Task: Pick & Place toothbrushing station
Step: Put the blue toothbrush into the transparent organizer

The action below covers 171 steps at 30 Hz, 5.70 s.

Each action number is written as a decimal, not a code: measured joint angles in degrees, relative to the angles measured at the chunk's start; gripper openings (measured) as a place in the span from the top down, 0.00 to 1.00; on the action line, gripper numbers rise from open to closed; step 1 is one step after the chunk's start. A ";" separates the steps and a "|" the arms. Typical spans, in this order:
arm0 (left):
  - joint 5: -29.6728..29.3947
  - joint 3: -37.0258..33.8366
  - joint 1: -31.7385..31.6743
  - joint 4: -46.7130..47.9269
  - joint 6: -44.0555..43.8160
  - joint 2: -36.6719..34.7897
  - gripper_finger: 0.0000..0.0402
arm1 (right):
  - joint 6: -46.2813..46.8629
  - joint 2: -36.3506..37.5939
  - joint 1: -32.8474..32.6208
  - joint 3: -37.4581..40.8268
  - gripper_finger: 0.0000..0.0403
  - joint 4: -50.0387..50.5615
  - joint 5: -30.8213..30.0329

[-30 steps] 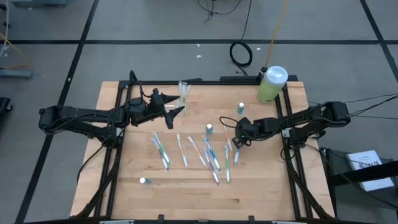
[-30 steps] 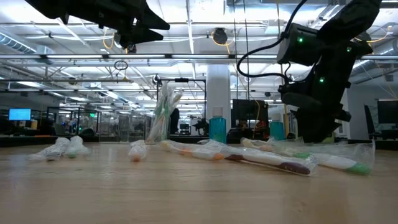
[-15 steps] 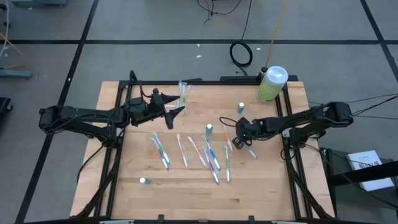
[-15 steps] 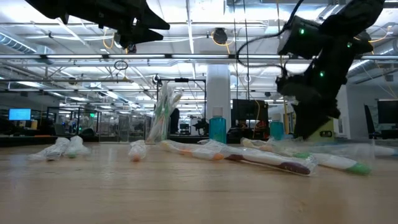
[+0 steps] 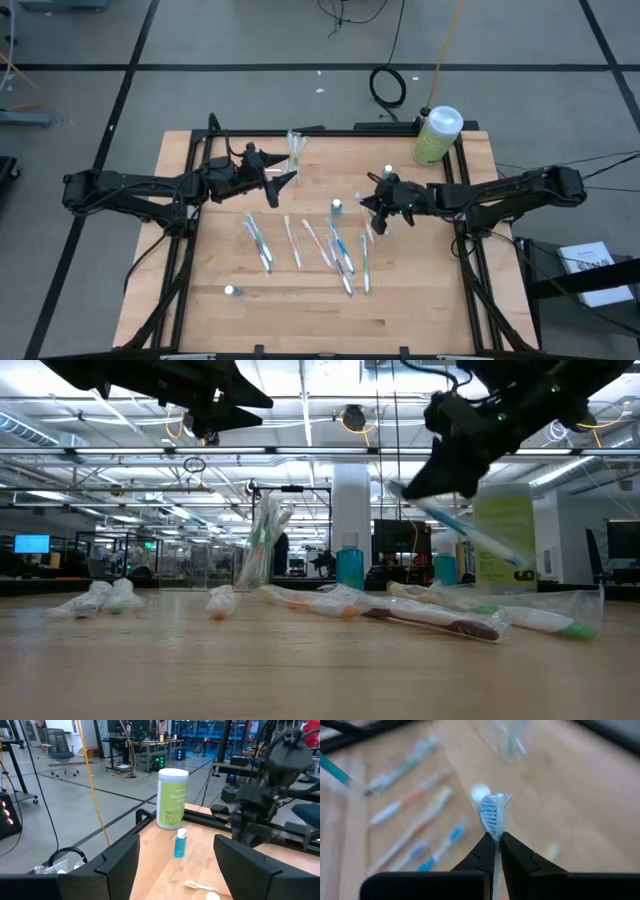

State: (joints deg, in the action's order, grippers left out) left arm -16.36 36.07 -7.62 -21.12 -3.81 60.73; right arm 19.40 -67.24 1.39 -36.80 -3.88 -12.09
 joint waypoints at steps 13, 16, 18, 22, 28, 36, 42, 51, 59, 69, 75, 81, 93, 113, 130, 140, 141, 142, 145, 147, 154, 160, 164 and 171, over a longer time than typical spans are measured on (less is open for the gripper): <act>11.77 0.01 0.27 -8.25 -2.75 7.65 0.35 | -16.92 0.02 0.04 -0.02 0.97 -20.35 -3.07; 13.36 -0.02 0.70 -12.53 -2.73 12.62 0.35 | -19.75 0.02 0.02 -0.02 0.97 -25.44 -3.01; 13.42 -0.02 1.05 -15.95 -2.73 15.37 0.35 | -20.66 0.04 0.02 -0.02 0.97 -27.60 -2.90; 13.44 -0.02 1.12 -20.45 -2.71 19.16 0.35 | -20.51 0.04 0.02 -0.04 0.97 -26.77 -2.87; 13.56 0.00 1.15 -26.99 -4.37 22.03 0.35 | -19.65 -1.07 0.02 -0.02 0.97 -26.62 -2.79; 14.91 0.00 1.73 -31.93 -5.35 25.52 0.35 | -19.49 -3.06 0.02 -0.07 0.97 -30.59 -2.64; 14.88 0.00 1.64 -34.95 -5.35 25.72 0.35 | -16.88 -4.42 -0.39 -0.04 0.97 -32.66 3.49; 21.40 4.33 1.79 -34.42 -2.23 26.32 0.35 | -17.88 -6.95 -1.18 -0.04 0.97 -36.50 5.03; 23.96 7.09 1.79 -28.42 0.70 26.45 0.35 | -17.68 -6.93 -1.65 -0.02 0.97 -39.97 10.88; 23.90 7.37 3.10 -28.96 0.53 27.03 0.35 | -17.68 -6.93 -1.62 -0.02 0.97 -40.44 10.90; 23.82 9.04 3.43 -30.52 0.54 30.26 0.35 | -17.68 -6.93 -1.62 -0.02 0.97 -40.46 10.89; 23.74 12.31 3.37 -30.08 1.58 33.61 0.35 | -17.53 -6.93 -1.62 -0.02 0.97 -39.98 10.83; 23.90 12.90 3.37 -29.68 2.64 33.77 0.37 | -17.72 -6.93 -1.62 -0.02 0.97 -39.59 10.76; 25.35 12.75 3.48 -30.23 4.83 33.69 0.92 | -18.25 -6.76 -1.57 -0.02 0.88 -37.00 10.71; 13.54 12.90 2.38 -10.05 6.59 18.68 0.96 | -17.54 1.07 -1.46 0.00 0.47 -21.76 7.61; -9.34 12.90 1.57 7.27 7.65 10.47 0.95 | -20.63 10.06 -1.48 -0.04 0.49 -13.40 4.12; -9.82 12.90 1.03 8.10 7.31 10.18 0.95 | -20.76 10.86 -1.46 -0.04 0.49 -12.43 2.48; -10.20 12.90 0.55 8.94 6.92 10.06 0.96 | -20.78 11.65 -1.46 -0.05 0.49 -11.54 0.87; -11.93 12.90 -1.05 12.14 5.52 10.03 0.95 | -20.75 13.20 -1.46 -0.04 0.49 -8.84 -2.71; -13.97 12.90 -2.01 13.68 4.47 10.03 0.95 | -20.47 13.96 -1.46 -0.04 0.50 -7.81 -3.03; -15.24 12.90 -4.46 18.58 1.97 7.81 0.96 | -20.34 14.25 -1.46 -0.04 0.50 -6.76 -3.07; -15.27 12.90 -7.89 23.44 -1.44 6.83 0.94 | -20.78 14.08 -1.46 -0.04 0.50 -6.79 -3.09; -11.94 12.87 -10.73 25.32 -4.42 8.59 0.94 | -21.09 14.08 -1.44 -0.04 0.51 -6.75 -3.09; -8.55 12.85 -13.17 25.76 -6.02 10.32 0.94 | -21.18 14.08 -1.44 -0.04 0.51 -6.65 -3.10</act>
State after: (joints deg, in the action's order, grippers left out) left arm -24.91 48.93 -20.79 4.64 -9.83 71.05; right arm -1.78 -53.17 -0.05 -36.84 -10.53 -15.18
